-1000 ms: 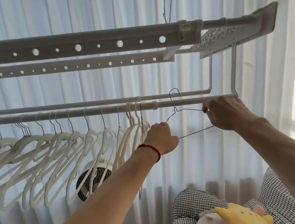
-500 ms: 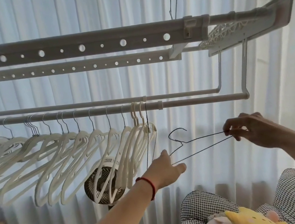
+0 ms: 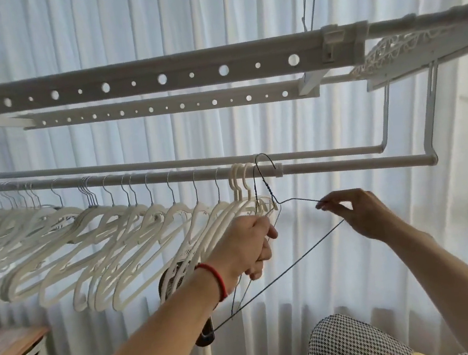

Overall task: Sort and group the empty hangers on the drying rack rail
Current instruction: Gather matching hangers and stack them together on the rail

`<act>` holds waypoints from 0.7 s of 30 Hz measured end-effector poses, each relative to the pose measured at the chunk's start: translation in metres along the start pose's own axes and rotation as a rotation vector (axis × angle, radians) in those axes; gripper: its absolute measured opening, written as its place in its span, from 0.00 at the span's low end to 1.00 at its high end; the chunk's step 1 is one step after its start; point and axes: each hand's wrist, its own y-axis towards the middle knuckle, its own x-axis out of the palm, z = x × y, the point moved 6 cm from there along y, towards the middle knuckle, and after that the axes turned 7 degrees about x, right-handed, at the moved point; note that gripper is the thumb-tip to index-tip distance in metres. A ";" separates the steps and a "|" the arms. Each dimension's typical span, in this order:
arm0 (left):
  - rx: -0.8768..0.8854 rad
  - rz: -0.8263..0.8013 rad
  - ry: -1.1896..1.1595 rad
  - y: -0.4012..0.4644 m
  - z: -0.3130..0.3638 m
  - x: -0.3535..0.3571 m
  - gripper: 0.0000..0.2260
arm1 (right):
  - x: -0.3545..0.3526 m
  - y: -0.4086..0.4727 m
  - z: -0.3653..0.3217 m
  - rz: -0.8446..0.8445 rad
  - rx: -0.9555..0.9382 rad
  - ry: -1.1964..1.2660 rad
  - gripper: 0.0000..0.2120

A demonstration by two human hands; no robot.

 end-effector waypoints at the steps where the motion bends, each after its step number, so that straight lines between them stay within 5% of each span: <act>1: -0.036 -0.004 -0.024 0.003 0.007 -0.003 0.13 | 0.011 0.005 -0.002 0.037 0.015 0.001 0.08; 7: -0.232 -0.018 -0.029 0.038 0.030 -0.004 0.13 | 0.063 0.018 -0.019 0.020 0.091 -0.035 0.24; 16: -0.336 0.005 -0.052 0.064 -0.002 0.011 0.11 | 0.069 -0.034 -0.045 0.144 0.078 0.219 0.12; 21: -0.156 -0.071 0.190 0.036 0.004 -0.004 0.05 | 0.045 -0.069 -0.092 0.311 0.034 0.433 0.14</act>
